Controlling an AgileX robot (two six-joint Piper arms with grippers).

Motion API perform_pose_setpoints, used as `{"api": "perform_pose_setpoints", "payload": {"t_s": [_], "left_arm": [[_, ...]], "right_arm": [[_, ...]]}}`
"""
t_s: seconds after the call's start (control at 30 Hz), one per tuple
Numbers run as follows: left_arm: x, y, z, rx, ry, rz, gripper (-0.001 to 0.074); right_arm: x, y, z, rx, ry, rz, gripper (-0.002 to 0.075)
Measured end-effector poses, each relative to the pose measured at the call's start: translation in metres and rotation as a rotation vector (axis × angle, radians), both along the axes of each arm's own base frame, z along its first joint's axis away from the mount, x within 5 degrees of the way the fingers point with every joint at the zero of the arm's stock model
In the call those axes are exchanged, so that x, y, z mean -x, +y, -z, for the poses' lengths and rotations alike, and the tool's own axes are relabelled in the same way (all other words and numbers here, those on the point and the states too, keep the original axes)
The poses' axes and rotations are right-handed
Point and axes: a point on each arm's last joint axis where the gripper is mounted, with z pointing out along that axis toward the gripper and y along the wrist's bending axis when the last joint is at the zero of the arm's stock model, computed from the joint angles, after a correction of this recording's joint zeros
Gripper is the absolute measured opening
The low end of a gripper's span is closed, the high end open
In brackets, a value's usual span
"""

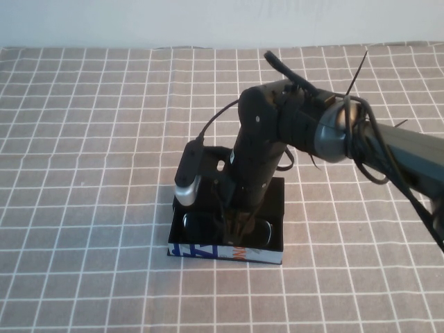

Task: Take glasses out of glasses case
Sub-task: Pick up the glasses from the glasses case

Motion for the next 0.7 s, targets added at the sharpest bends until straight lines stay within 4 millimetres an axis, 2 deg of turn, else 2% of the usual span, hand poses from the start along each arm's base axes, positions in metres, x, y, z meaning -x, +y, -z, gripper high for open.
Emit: {"api": "perform_pose_setpoints", "payload": {"t_s": [0.43, 0.53, 0.67, 0.7], "left_arm": [[0.0000, 0.0000, 0.0000, 0.000, 0.000, 0.000, -0.0004], [0.0000, 0.0000, 0.0000, 0.000, 0.000, 0.000, -0.0004], [0.0000, 0.0000, 0.0000, 0.000, 0.000, 0.000, -0.0005], [0.0000, 0.0000, 0.0000, 0.000, 0.000, 0.000, -0.0005]], "right_arm": [[-0.0022, -0.0003, 0.0059, 0.021, -0.005, -0.005, 0.0289], [-0.0027, 0.0001, 0.0100, 0.027, 0.002, -0.005, 0.0230], [-0.0029, 0.0005, 0.0100, 0.025, 0.003, -0.004, 0.0079], [-0.0028, 0.0006, 0.0100, 0.023, 0.004, -0.004, 0.0064]]}}
